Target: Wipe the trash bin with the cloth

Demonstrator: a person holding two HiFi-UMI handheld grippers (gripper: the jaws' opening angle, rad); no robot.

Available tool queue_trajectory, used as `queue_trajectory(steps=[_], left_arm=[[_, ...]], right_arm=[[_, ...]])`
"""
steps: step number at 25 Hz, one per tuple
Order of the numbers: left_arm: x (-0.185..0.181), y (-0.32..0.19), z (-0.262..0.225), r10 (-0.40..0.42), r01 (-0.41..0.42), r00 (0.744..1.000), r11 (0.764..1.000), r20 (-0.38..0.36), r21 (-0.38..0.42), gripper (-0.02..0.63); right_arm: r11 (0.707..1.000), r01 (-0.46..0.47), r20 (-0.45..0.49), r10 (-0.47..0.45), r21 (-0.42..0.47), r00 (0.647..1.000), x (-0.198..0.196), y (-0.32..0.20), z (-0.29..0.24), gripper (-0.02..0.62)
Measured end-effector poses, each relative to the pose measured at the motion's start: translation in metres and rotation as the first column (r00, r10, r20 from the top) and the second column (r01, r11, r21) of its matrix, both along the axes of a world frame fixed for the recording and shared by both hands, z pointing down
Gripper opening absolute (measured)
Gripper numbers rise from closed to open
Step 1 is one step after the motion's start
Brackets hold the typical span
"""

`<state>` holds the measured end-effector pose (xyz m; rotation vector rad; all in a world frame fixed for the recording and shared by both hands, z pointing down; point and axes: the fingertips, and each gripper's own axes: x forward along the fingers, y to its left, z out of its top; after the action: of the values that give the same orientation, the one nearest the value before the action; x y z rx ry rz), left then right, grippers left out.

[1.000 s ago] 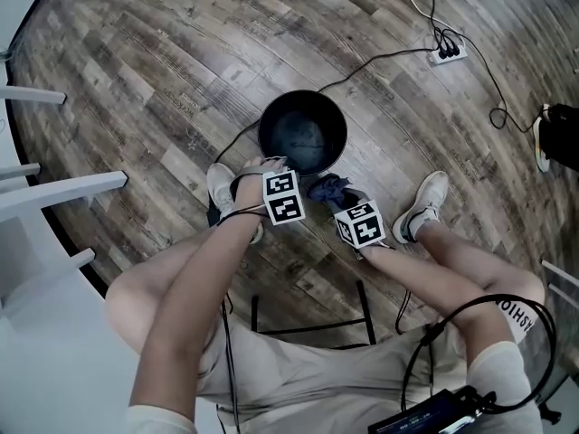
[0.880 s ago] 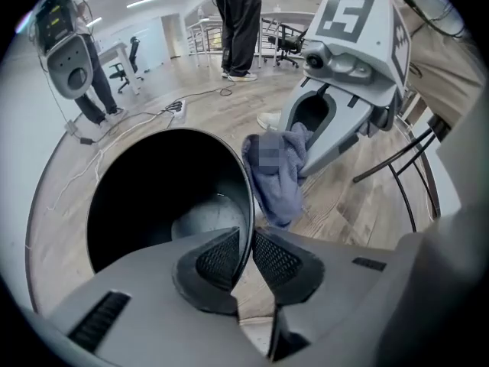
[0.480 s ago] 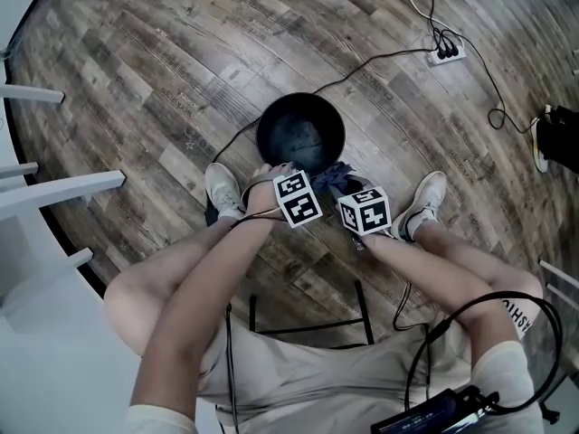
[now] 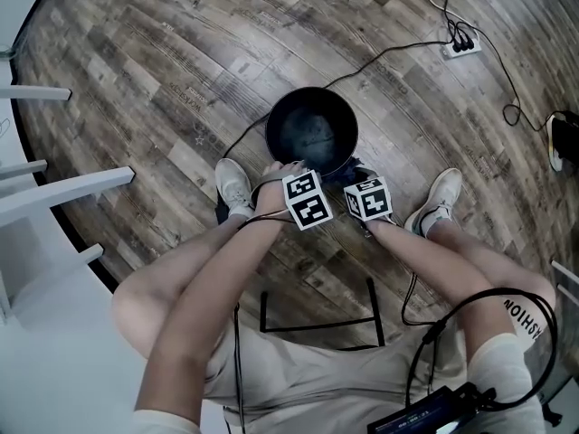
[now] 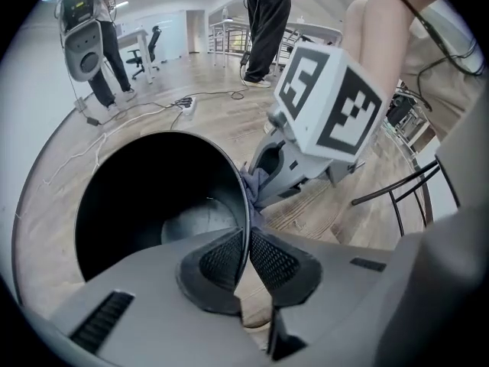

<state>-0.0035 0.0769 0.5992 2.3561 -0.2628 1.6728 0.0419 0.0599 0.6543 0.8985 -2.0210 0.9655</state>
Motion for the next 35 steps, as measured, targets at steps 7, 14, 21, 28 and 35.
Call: queue_trajectory(steps=[7, 14, 21, 28, 35], left_arm=[[0.001, -0.002, -0.001, 0.006, -0.006, 1.0, 1.0, -0.011, -0.005, 0.038], [0.001, -0.001, -0.001, 0.009, -0.009, 1.0, 1.0, -0.009, 0.003, 0.037], [0.002, -0.002, 0.0, 0.009, -0.009, 1.0, 1.0, -0.007, 0.0, 0.035], [0.0, 0.001, 0.002, -0.001, 0.001, 1.0, 1.0, -0.011, 0.009, 0.037], [-0.01, 0.009, 0.0, 0.095, -0.095, 0.995, 0.995, 0.006, 0.03, 0.066]], right_arm=[[0.998, 0.061, -0.077, -0.061, -0.003, 0.995, 0.001, -0.003, 0.06, 0.077], [0.997, 0.083, -0.126, -0.083, -0.003, 0.989, 0.006, -0.007, 0.105, 0.077], [0.998, 0.044, -0.162, -0.051, -0.049, 0.986, 0.013, -0.011, 0.145, 0.077], [0.995, 0.036, -0.117, -0.047, -0.092, 0.992, 0.016, 0.005, 0.12, 0.077], [0.989, 0.137, -0.04, -0.139, -0.062, 0.989, 0.014, 0.032, 0.059, 0.077]])
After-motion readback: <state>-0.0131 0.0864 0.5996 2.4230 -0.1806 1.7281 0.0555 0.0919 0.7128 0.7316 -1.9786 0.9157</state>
